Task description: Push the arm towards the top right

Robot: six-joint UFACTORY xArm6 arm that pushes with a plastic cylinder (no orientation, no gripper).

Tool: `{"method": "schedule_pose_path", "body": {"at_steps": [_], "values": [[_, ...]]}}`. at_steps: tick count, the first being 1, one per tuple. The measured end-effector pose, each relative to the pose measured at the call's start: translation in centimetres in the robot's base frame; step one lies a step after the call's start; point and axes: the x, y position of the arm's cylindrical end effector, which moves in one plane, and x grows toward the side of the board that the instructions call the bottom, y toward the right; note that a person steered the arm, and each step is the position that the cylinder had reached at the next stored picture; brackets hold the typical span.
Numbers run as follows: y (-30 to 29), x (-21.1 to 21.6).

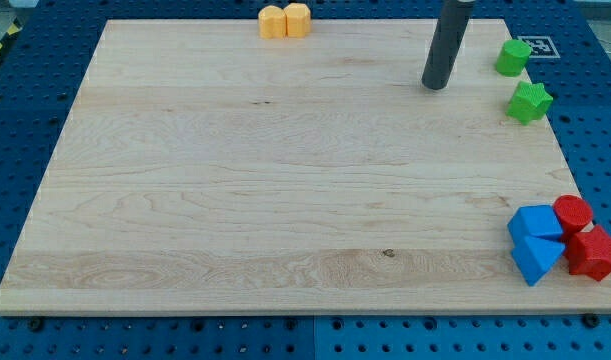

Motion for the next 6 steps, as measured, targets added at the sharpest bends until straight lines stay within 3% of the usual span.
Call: {"method": "schedule_pose_path", "body": {"at_steps": [6], "values": [[0.8, -3.2]]}}
